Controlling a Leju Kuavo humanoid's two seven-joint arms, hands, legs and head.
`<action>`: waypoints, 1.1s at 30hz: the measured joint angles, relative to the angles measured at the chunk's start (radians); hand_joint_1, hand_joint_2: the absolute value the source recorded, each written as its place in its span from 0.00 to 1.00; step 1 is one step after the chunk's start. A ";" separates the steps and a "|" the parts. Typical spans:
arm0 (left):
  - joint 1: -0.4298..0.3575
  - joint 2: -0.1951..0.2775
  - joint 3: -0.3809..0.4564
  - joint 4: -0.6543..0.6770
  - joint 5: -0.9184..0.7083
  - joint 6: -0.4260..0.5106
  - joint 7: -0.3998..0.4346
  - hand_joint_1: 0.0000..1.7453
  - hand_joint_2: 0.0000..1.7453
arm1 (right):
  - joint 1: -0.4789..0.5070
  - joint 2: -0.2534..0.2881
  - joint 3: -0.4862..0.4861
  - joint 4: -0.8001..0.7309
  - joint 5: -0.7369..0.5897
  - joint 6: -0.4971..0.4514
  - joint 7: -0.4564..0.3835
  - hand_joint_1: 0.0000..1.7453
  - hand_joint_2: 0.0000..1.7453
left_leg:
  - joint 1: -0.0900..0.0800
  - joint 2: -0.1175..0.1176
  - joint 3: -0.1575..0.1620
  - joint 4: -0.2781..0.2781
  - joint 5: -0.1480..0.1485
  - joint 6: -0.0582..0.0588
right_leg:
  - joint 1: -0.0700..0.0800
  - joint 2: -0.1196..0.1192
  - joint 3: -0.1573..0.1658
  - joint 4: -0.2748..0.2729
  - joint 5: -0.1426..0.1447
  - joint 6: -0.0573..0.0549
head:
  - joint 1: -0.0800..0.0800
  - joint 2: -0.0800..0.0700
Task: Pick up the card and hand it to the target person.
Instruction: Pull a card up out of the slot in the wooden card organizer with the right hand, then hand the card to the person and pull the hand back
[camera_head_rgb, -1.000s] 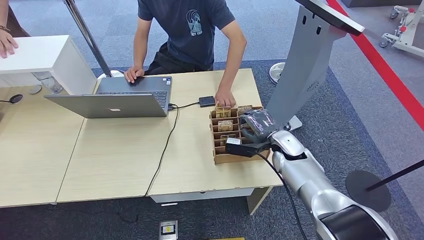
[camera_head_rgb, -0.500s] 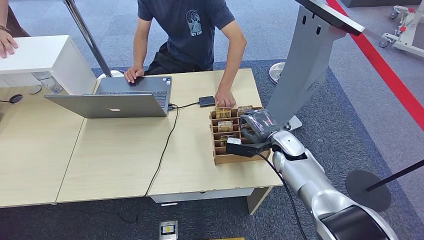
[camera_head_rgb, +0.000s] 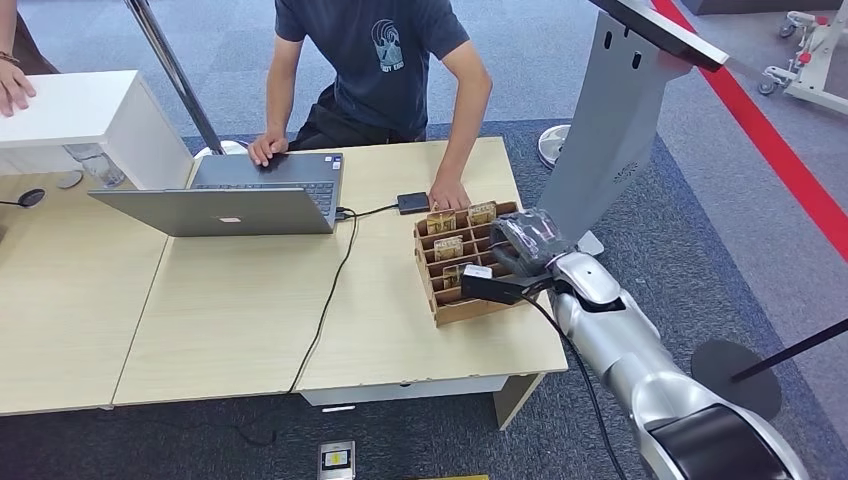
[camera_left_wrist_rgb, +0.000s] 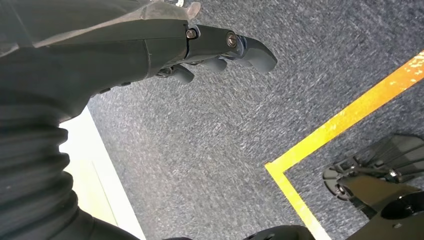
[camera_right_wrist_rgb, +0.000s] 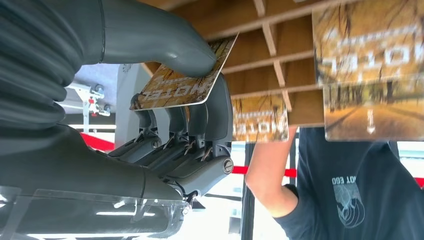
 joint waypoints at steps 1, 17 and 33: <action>0.000 0.000 -0.001 0.000 0.000 0.001 -0.001 0.00 1.00 | -0.005 0.000 -0.002 -0.007 -0.002 -0.001 -0.003 0.74 1.00 | 0.000 0.000 0.000 0.000 0.000 0.000 | 0.000 0.000 0.000 0.000 0.000 0.000 | 0.000 0.000; -0.012 0.003 -0.021 0.000 0.009 -0.018 -0.003 0.00 1.00 | -0.132 -0.023 0.007 -0.505 -0.099 0.099 -0.030 0.74 1.00 | -0.001 0.002 -0.004 0.003 0.000 0.000 | -0.001 0.002 -0.005 0.003 0.000 0.000 | 0.000 0.000; -0.039 -0.006 -0.056 0.000 0.010 -0.052 0.012 0.00 1.00 | -0.244 0.147 0.100 -0.107 -0.162 0.040 -0.158 0.74 1.00 | 0.001 0.003 0.002 -0.002 0.001 -0.001 | 0.000 0.003 0.002 -0.001 0.002 -0.001 | 0.000 0.000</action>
